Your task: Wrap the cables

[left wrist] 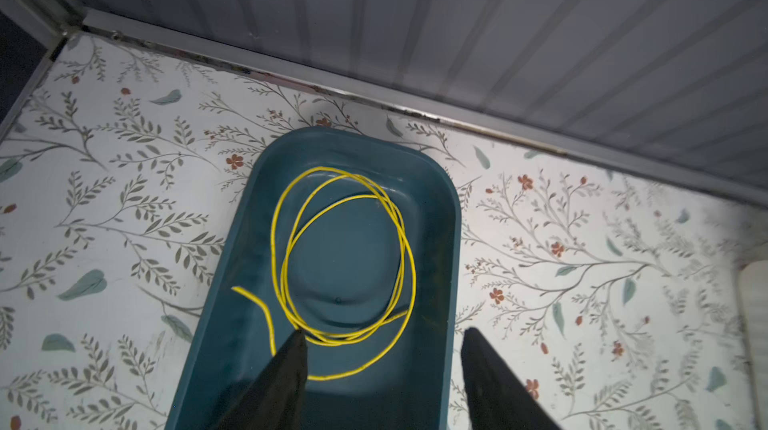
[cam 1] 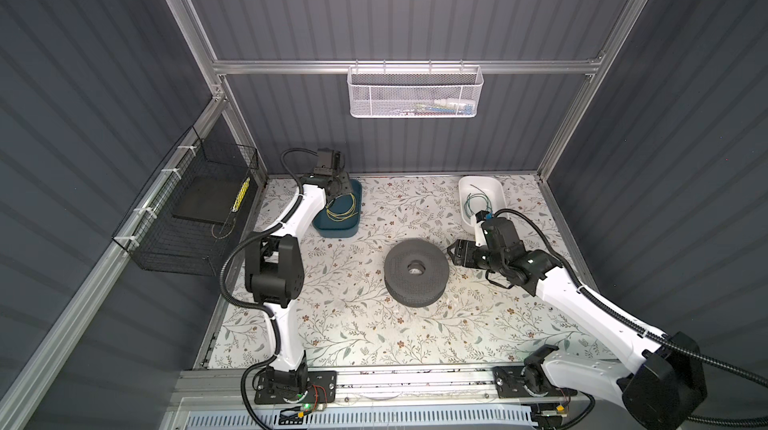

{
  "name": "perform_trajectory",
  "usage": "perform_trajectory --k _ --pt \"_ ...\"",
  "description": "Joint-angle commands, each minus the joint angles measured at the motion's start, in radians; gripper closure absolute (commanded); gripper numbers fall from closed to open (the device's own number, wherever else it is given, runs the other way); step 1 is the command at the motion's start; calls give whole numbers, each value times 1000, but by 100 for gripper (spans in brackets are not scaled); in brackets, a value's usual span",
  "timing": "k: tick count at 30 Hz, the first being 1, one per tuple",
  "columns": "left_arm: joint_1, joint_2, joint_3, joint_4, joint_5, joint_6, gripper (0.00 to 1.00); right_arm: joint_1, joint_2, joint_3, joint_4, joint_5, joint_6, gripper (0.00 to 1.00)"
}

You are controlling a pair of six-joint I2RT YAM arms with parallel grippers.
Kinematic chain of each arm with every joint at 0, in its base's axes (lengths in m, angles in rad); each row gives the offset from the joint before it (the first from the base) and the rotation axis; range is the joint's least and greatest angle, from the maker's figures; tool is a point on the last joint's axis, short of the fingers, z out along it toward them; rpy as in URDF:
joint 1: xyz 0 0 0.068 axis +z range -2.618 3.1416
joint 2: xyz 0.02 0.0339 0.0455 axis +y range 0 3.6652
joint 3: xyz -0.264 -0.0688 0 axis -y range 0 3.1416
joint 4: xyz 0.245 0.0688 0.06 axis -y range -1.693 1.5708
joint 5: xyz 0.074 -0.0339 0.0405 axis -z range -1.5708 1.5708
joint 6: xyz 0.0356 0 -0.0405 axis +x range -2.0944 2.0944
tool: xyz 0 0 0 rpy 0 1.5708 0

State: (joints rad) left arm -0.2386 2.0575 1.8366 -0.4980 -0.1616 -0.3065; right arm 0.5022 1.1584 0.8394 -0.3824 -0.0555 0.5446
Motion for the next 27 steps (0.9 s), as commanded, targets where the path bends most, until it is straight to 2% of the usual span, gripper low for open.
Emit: perform_trajectory --k 1,5,9,15,18,23,27 --pt "-35 119 119 -199 -23 146 41 -6 -17 -42 -12 -24 2 27" --pt "-39 208 189 -245 -19 163 44 -8 -30 -64 29 -36 17 28" --pt "-44 229 176 -231 -35 185 45 -8 -32 -78 39 -49 25 28" --pt "-44 232 137 -212 -85 215 56 -8 -26 -80 45 -66 33 28" --pt "-44 220 119 -195 -78 233 57 -8 -26 -82 46 -67 37 28" --pt "-44 194 113 -160 19 247 50 -8 -14 -79 46 -73 38 29" --pt "-44 164 120 -142 43 230 45 -9 -10 -72 43 -80 37 29"
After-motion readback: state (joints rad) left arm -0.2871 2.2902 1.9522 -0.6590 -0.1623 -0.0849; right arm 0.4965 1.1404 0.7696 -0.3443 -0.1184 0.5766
